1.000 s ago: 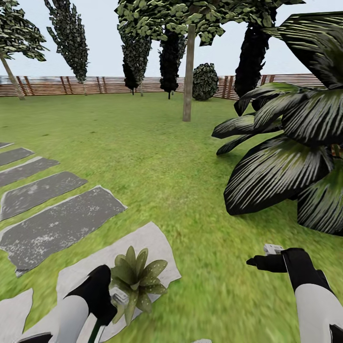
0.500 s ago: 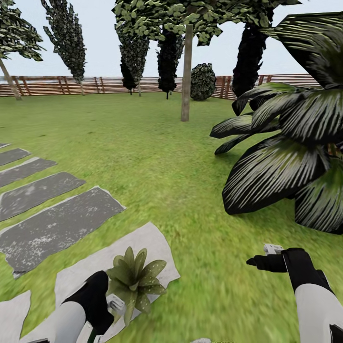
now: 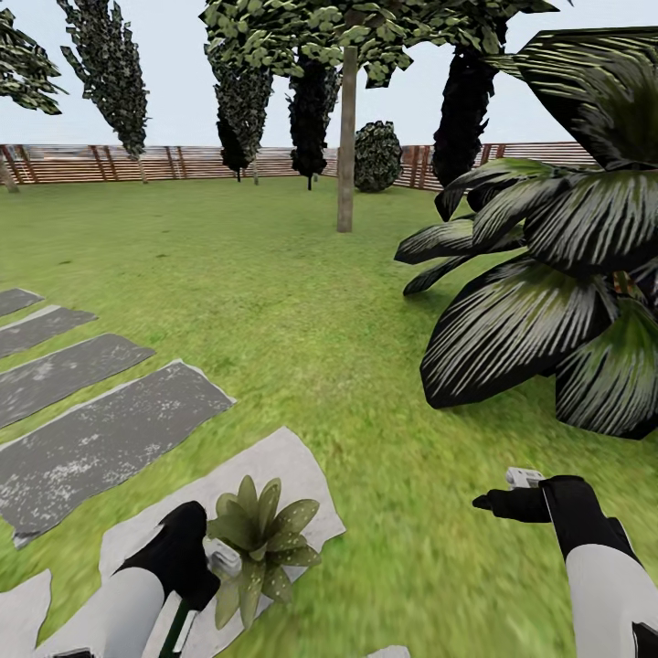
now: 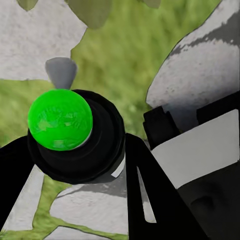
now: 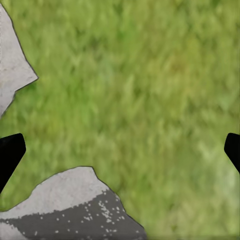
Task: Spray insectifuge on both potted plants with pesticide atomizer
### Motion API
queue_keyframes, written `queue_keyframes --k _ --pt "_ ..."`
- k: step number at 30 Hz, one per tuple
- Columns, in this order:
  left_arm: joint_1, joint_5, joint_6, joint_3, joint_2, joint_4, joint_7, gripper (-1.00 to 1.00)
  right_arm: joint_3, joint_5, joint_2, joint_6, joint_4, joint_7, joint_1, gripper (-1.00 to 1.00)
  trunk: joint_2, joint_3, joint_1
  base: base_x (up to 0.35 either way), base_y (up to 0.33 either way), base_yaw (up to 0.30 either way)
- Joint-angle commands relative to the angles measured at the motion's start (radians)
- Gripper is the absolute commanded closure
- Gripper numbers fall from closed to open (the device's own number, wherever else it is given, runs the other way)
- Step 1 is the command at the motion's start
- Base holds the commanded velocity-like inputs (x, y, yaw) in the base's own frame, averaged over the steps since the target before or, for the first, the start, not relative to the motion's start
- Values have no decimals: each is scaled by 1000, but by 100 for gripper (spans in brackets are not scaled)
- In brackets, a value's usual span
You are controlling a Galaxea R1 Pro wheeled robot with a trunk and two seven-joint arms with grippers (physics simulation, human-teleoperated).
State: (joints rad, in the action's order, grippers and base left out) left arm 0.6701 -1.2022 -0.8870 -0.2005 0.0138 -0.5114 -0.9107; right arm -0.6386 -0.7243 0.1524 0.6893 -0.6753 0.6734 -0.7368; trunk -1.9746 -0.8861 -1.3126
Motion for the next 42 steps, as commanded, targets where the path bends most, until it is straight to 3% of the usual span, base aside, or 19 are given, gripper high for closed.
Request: queue_keyframes --k 1,14,35,42 --pt "4 -10 -5 -8 1 -6 -9 100 -4 -10 -1 1 -1 10 -1 -100 0 -1 0 0 0 0" --pt "34 -13 -7 -8 4 -37 -10 100 -4 -10 -1 1 -1 10 -1 -100 0 -1 0 0 0 0" --pt "147 -16 -9 -7 5 -39 -63 100 -4 -10 -1 1 -1 10 -1 -100 0 -1 0 0 0 0" --pt "151 -16 -91 -3 5 -33 -63 100 -4 -10 -1 1 -1 11 -1 -100 0 -1 0 0 0 -22"
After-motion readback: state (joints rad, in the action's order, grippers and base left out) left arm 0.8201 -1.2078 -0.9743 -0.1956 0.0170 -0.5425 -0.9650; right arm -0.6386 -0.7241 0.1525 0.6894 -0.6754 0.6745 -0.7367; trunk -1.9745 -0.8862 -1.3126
